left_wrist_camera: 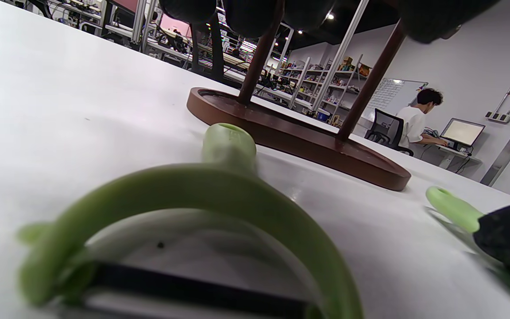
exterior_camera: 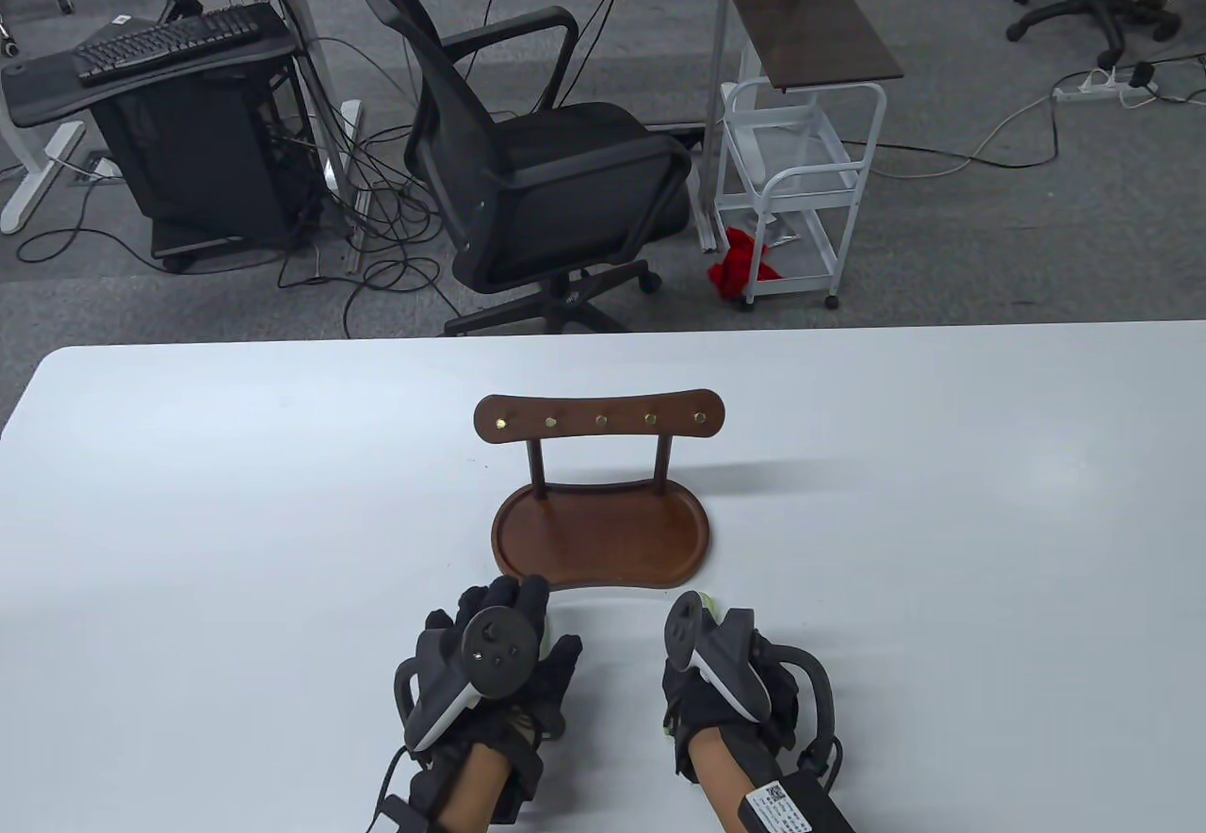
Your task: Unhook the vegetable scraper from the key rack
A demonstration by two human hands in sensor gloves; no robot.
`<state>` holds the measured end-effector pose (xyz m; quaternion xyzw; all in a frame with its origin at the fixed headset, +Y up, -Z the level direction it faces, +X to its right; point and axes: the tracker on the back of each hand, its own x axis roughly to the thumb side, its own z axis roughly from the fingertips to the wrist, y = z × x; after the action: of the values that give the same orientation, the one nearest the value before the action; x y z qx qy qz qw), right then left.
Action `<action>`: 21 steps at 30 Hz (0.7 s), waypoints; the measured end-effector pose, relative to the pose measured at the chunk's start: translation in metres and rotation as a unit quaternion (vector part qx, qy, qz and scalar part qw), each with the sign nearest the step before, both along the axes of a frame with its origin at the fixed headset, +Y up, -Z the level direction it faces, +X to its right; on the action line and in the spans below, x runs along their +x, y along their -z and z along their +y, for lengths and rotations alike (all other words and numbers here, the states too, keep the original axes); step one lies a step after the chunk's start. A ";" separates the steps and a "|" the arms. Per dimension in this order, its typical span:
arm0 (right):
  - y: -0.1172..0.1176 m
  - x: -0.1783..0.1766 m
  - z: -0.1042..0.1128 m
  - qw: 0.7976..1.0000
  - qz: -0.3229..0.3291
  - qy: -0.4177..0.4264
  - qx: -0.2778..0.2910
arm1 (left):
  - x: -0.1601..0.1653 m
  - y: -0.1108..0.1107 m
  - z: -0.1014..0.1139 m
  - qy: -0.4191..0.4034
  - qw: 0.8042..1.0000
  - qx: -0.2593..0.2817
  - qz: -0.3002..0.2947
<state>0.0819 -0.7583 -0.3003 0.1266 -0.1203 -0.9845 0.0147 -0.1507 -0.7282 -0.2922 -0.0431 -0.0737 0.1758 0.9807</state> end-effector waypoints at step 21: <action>-0.005 0.000 0.038 0.989 0.056 0.090 0.105 | 0.002 0.000 0.001 0.002 1.000 -0.011 -0.013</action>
<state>0.0818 -0.7201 -0.2949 0.0612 -0.0260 -0.9945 -0.0810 -0.1489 -0.7273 -0.2920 -0.0565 -0.0849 0.1743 0.9794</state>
